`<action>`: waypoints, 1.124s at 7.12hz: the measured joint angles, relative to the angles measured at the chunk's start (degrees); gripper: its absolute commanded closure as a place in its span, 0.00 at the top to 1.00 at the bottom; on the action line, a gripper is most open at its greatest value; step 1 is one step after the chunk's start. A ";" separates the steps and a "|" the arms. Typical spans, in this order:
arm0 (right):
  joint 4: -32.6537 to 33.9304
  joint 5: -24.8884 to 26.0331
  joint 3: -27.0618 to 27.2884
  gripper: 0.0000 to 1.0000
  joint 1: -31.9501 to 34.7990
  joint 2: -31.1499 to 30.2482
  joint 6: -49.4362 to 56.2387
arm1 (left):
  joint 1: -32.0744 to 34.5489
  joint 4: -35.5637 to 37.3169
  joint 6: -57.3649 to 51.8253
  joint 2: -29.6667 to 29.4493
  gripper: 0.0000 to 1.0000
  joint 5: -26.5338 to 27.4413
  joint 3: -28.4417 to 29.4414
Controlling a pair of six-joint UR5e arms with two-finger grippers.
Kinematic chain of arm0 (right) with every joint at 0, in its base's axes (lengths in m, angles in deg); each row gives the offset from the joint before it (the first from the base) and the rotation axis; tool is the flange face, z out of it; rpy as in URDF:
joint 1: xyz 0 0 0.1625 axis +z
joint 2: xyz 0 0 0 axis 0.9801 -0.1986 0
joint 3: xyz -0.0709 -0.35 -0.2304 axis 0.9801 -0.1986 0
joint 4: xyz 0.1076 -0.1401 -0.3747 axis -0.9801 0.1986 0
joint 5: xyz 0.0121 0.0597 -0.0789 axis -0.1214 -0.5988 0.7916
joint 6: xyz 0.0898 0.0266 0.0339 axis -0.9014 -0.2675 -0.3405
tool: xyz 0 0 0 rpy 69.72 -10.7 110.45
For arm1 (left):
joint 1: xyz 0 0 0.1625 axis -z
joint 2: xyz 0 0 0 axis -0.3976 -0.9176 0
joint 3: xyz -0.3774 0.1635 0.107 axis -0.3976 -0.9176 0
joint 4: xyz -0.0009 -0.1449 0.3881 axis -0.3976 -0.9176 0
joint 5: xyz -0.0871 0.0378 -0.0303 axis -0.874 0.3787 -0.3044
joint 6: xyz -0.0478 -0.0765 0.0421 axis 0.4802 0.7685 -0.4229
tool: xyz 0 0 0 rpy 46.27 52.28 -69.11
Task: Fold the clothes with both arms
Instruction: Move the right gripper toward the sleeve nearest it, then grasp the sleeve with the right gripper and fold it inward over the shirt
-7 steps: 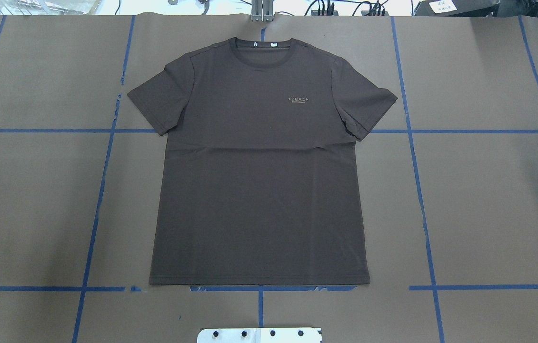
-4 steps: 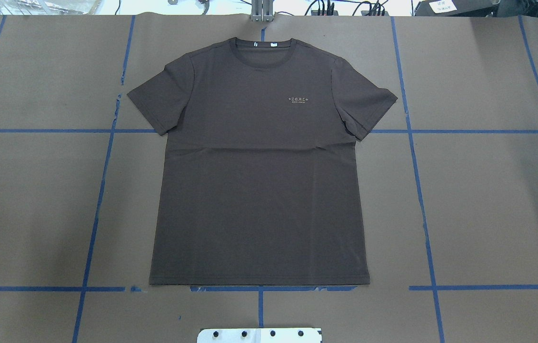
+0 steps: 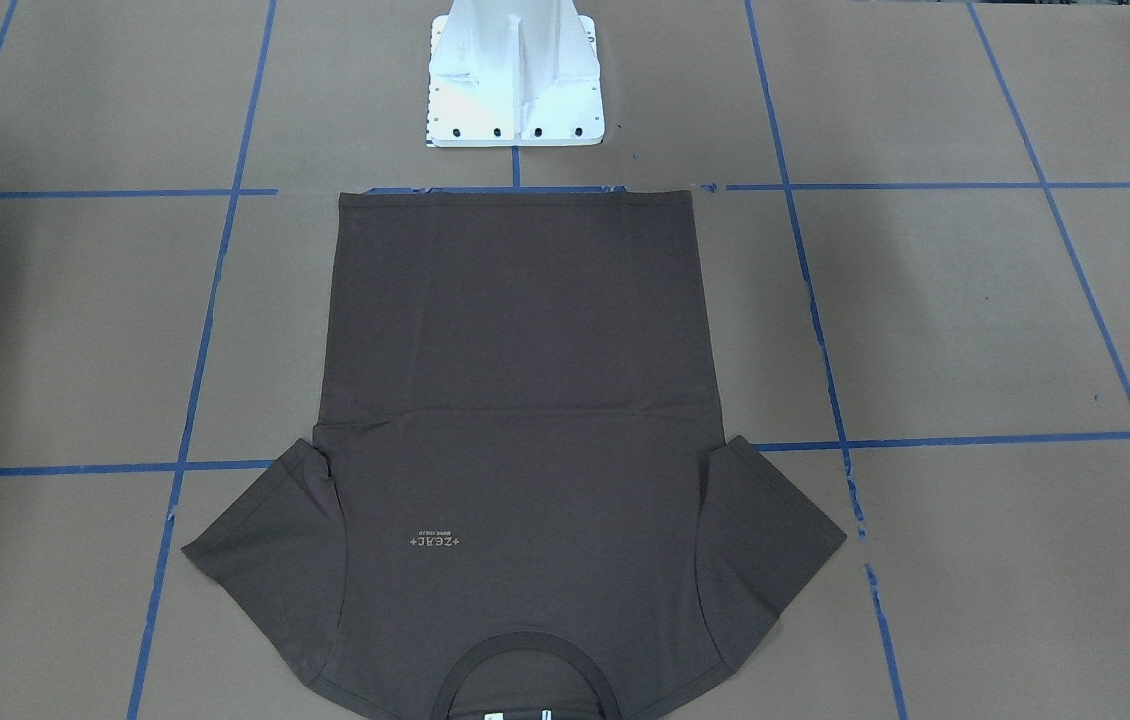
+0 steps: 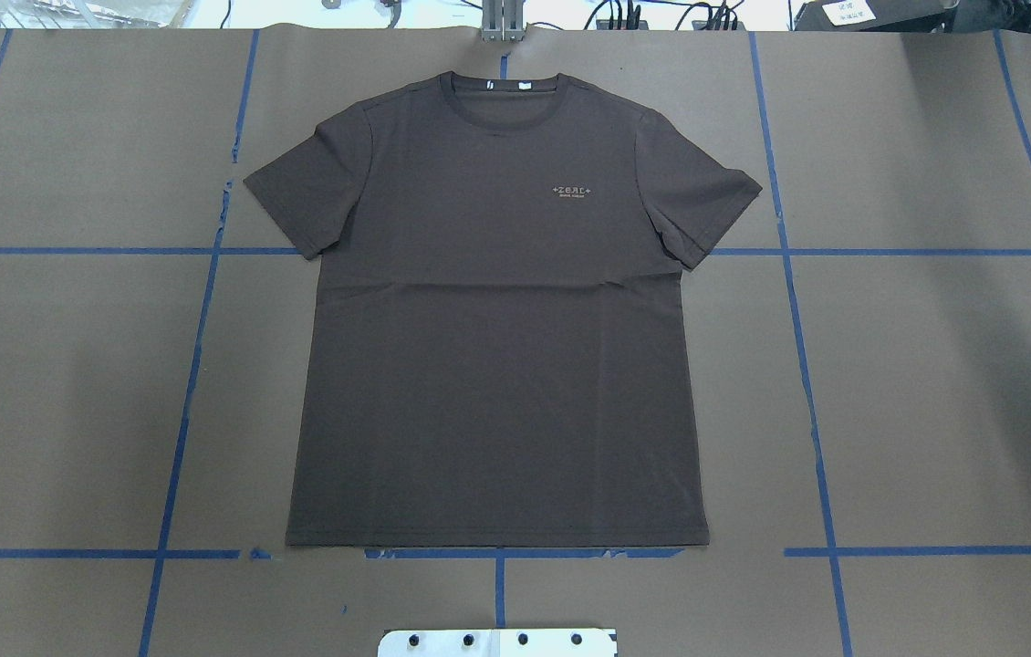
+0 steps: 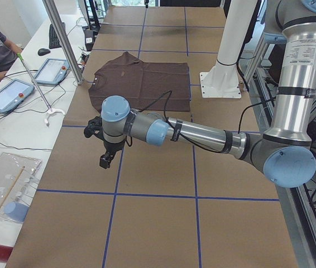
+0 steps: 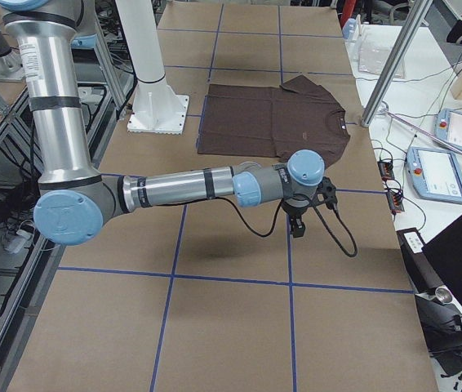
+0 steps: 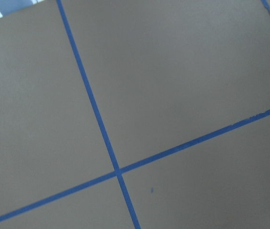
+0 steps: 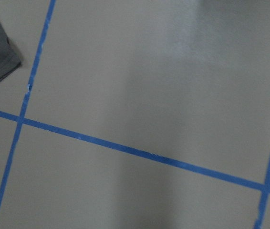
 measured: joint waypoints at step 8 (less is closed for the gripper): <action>-26.85 19.59 -24.56 0.99 -24.43 25.15 -35.86 | -0.64 -1.61 2.40 -4.32 1.00 -0.04 2.03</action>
